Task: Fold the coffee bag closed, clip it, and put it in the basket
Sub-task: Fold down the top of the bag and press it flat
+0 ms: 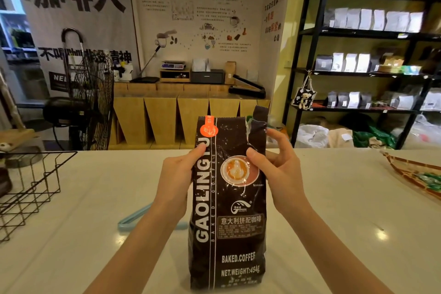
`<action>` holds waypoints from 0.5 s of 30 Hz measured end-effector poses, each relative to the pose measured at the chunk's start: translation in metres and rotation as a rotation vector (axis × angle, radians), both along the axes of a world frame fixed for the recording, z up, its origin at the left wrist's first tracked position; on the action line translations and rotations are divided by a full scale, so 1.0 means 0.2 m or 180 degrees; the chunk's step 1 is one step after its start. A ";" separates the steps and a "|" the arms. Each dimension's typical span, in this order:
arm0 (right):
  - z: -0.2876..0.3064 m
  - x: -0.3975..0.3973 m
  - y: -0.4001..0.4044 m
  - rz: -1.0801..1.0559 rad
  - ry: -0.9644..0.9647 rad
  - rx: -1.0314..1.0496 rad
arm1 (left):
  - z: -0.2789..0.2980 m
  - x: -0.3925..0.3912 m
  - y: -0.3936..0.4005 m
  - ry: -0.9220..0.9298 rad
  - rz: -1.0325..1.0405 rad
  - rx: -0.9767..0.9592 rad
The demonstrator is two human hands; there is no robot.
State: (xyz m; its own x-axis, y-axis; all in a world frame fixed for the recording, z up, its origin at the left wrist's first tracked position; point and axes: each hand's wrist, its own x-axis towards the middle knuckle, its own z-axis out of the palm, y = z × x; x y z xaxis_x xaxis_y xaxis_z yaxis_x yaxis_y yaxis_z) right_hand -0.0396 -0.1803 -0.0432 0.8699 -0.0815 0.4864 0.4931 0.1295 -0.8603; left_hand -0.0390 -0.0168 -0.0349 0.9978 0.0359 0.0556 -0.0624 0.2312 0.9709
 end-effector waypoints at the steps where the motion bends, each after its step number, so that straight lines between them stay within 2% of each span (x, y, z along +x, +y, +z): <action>1: 0.00 -0.01 0.00 -0.0038 -0.0121 -0.0020 | 0.00 0.00 0.00 0.0041 -0.0032 -0.0103; 5: 0.01 -0.02 0.01 -0.0113 -0.0513 -0.0228 | 0.01 -0.01 0.00 0.0174 -0.0179 -0.0452; 8: 0.01 0.00 -0.01 -0.0344 -0.0741 -0.0719 | 0.02 -0.01 0.01 0.0039 -0.0266 -0.0426; 10: 0.02 0.01 -0.03 -0.0312 -0.0682 -0.0881 | 0.02 -0.02 0.01 -0.0125 -0.0263 -0.0265; 15: 0.05 0.00 -0.07 0.0189 -0.0280 -0.0712 | 0.04 -0.03 0.02 -0.0868 -0.0168 0.0130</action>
State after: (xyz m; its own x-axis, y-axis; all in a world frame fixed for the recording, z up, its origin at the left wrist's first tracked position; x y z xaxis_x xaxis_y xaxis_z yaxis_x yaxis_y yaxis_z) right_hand -0.0392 -0.1950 -0.0332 0.8235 0.0867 0.5607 0.5646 -0.0283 -0.8249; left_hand -0.0455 -0.0133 -0.0260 0.9462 -0.0236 0.3227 -0.3116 0.2019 0.9285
